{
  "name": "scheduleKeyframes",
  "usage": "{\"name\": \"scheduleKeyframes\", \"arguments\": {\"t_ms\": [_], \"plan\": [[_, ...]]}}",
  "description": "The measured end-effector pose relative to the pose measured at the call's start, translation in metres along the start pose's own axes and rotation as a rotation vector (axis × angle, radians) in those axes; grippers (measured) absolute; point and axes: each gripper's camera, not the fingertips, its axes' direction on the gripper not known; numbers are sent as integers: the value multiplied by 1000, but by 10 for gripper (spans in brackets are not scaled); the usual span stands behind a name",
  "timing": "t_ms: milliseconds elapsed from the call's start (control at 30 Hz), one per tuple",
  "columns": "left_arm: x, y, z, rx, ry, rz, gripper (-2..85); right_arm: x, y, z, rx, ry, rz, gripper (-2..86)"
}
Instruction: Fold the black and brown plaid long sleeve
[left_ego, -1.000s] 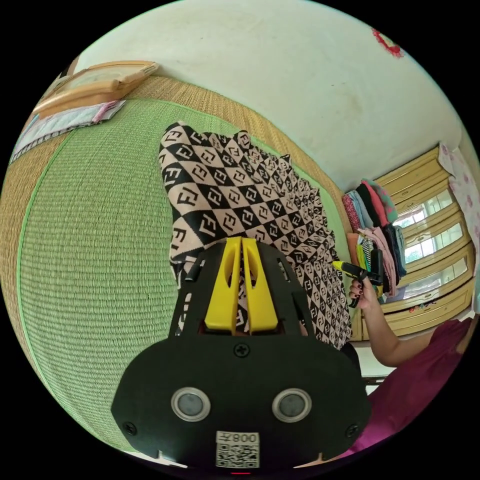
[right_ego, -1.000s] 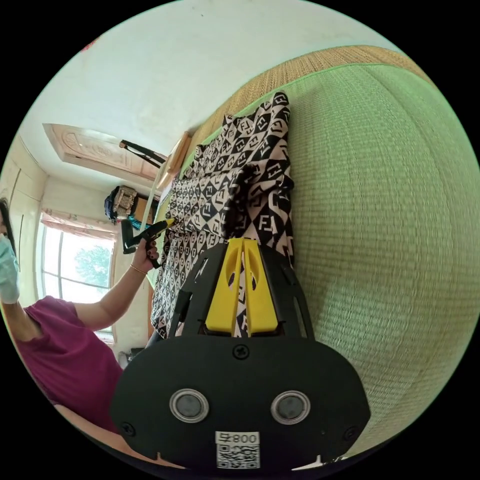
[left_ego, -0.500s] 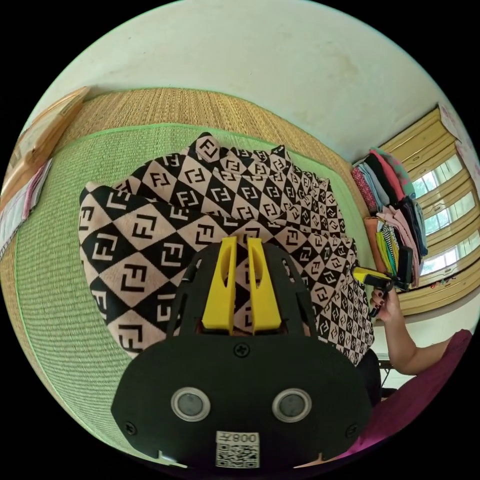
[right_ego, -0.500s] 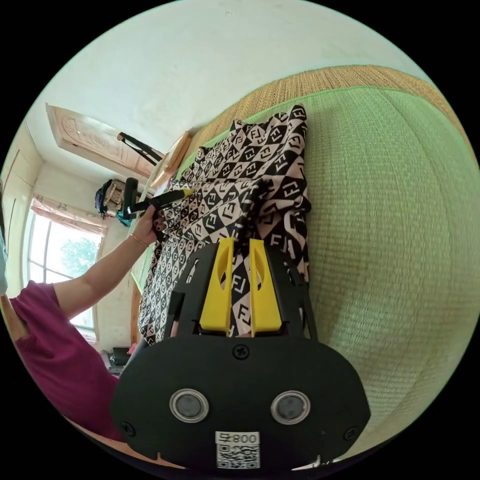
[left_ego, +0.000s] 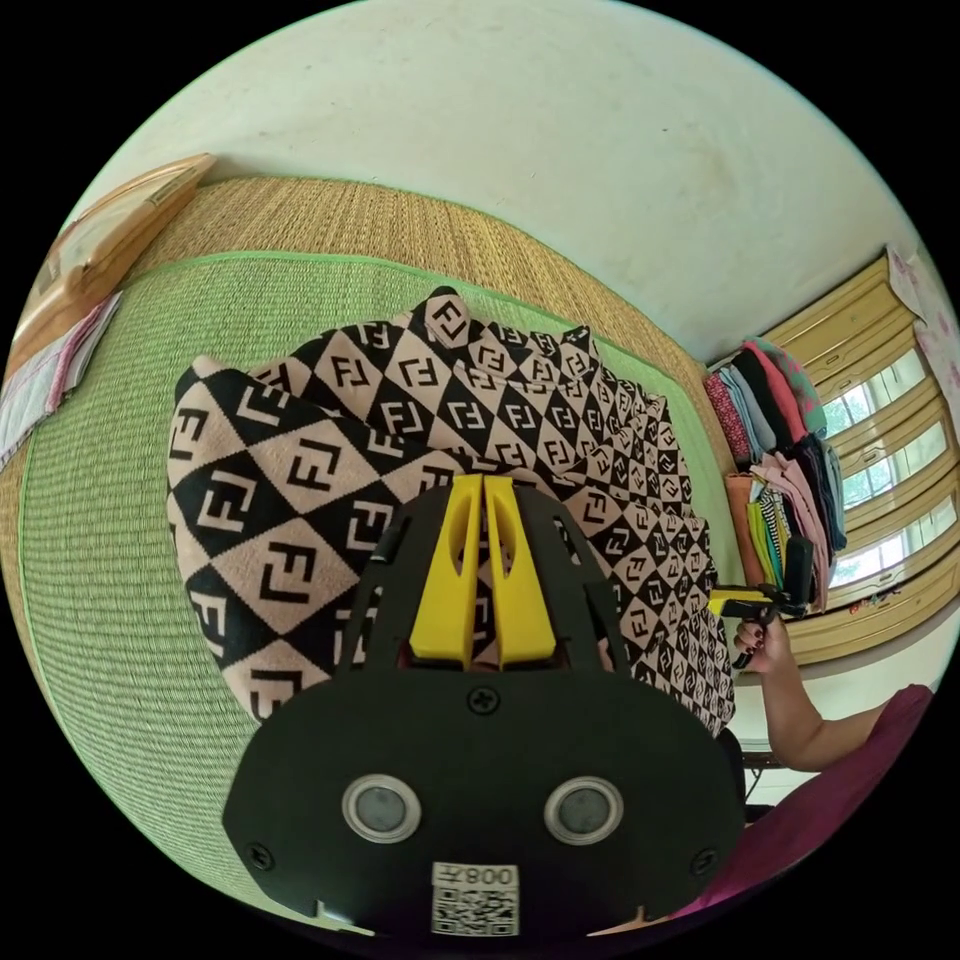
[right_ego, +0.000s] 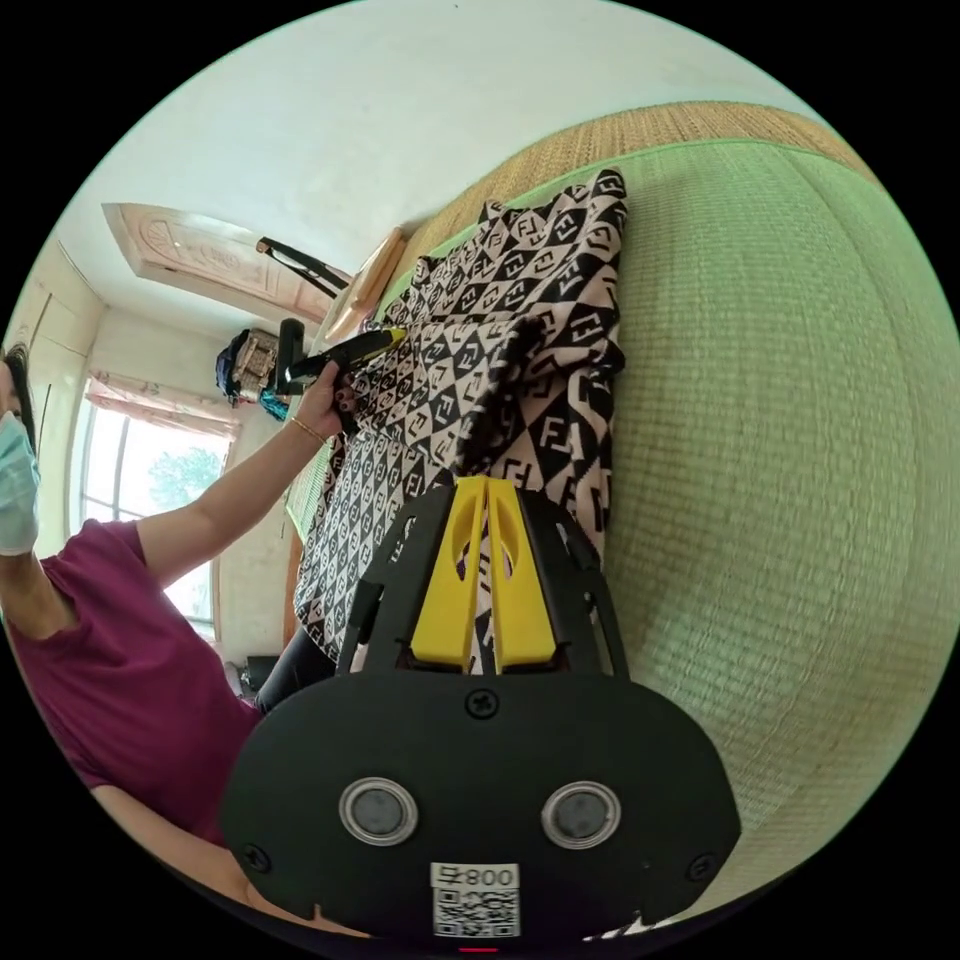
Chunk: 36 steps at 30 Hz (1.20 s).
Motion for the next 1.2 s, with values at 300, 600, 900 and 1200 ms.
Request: {"name": "scheduleKeyframes", "arguments": {"t_ms": [300,600,900,1200], "plan": [[5,3,0,20,-6,150,71,-77,-69,-13,109,304,-217,72],[-33,0,46,-75,-104,116,28,-94,-106,37,-69,547,-304,57],[-55,0,65,-3,-139,160,15,-110,-115,0,-2,510,-303,16],[-122,45,64,64,-137,151,28,-90,-122,-32,137,419,-233,11]]}}
